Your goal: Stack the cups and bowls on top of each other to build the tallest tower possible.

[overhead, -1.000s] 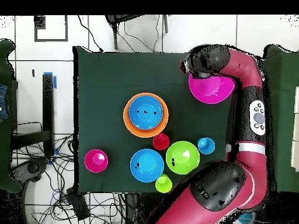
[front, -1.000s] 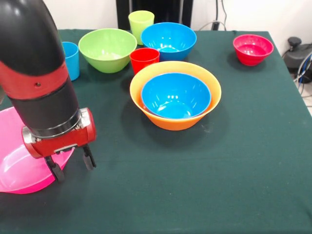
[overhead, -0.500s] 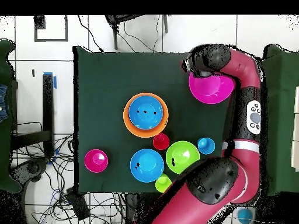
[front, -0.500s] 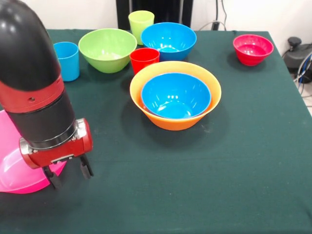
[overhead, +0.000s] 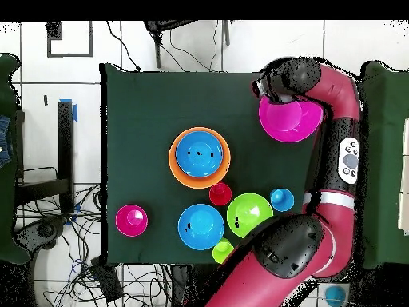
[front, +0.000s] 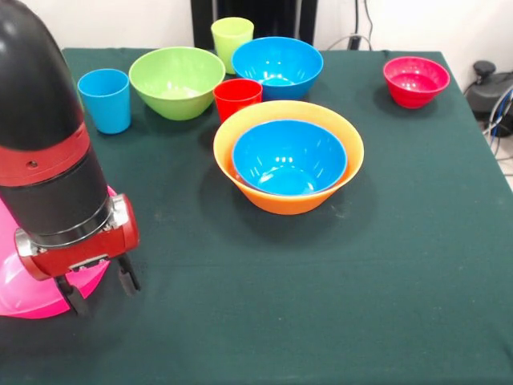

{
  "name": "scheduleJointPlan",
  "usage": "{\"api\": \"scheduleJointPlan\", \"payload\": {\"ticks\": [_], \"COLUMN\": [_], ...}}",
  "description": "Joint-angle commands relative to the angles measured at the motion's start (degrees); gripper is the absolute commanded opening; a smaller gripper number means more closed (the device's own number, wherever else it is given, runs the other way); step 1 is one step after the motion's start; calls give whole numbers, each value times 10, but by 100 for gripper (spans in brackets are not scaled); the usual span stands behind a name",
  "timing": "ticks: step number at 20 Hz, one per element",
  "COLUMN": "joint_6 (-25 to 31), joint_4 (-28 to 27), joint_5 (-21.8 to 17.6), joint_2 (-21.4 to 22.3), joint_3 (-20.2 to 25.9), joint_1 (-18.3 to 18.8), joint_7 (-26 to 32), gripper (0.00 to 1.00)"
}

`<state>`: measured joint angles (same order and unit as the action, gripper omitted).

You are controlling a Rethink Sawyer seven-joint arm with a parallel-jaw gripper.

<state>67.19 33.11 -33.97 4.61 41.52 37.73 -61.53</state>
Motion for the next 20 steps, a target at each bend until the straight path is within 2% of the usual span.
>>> {"api": "scheduleJointPlan", "payload": {"ticks": [1,6,11,13,20], "joint_6": [78,46,25,10,-54], "joint_4": [-4,95,157,199,301], "joint_5": [-35,-14,-9,-4,1], "joint_2": [43,87,119,137,175], "joint_3": [-16,-47,-69,-78,-87], "joint_1": [-30,-16,-7,1,23], "joint_7": [163,122,95,75,29], "gripper": [100,100,100,100,100]}}
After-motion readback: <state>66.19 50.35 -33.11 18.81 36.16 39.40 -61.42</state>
